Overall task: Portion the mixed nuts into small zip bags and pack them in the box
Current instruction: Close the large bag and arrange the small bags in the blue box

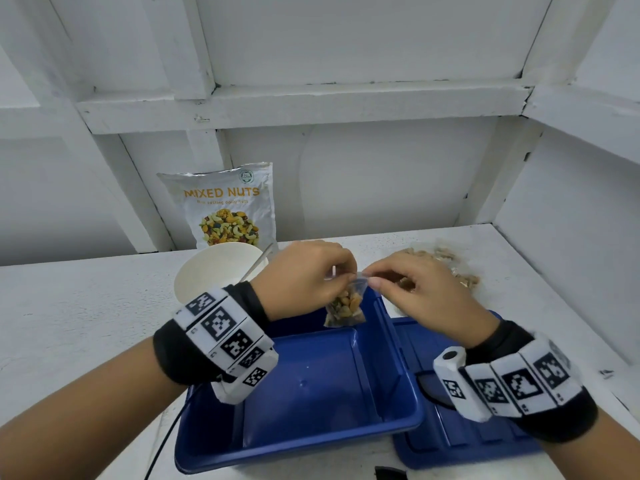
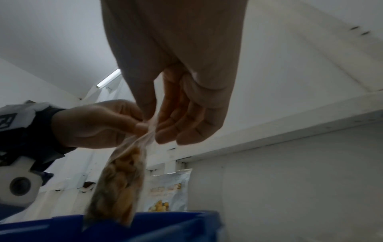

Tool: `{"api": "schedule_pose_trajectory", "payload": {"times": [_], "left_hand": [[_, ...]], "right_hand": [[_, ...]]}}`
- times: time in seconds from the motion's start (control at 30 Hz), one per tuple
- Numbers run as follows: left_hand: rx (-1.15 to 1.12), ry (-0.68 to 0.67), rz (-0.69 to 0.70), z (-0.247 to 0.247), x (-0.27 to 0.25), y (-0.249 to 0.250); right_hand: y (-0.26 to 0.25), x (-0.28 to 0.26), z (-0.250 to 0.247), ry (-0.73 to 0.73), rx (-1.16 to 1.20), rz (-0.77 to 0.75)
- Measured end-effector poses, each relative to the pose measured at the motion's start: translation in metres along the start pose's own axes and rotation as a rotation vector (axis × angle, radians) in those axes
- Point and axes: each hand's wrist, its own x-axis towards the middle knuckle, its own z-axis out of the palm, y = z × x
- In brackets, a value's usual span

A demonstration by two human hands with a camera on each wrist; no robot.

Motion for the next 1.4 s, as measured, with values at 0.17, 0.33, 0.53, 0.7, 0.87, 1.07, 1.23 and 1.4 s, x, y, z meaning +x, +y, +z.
{"api": "schedule_pose_trajectory", "payload": {"times": [0.17, 0.33, 0.53, 0.7, 0.87, 1.07, 1.23, 1.4], "left_hand": [[0.188, -0.338, -0.170, 0.026, 0.018, -0.012], [0.290, -0.530, -0.179, 0.054, 0.021, -0.015], [0.367, -0.573, -0.186, 0.068, 0.022, -0.022], [0.428, -0.571, -0.225, 0.071, 0.021, -0.027], [0.398, -0.545, -0.216, 0.071, 0.018, -0.029], [0.351, -0.484, -0.225, 0.063, 0.015, -0.029], [0.277, -0.431, -0.235, 0.053, 0.010, -0.030], [0.168, -0.319, -0.253, 0.037, 0.008, -0.028]], "right_hand": [[0.053, -0.003, -0.031, 0.152, -0.148, 0.282], [0.117, -0.002, -0.044, 0.172, -0.342, 0.520], [0.135, 0.003, -0.036, 0.180, -0.326, 0.586], [0.134, 0.006, -0.036, 0.268, -0.284, 0.590], [0.132, 0.003, -0.039, 0.259, -0.290, 0.549], [0.117, 0.018, -0.033, 0.044, -0.478, 0.368], [0.106, 0.032, -0.024, -0.115, -0.655, 0.364], [0.106, 0.035, -0.023, 0.031, -0.555, 0.308]]}}
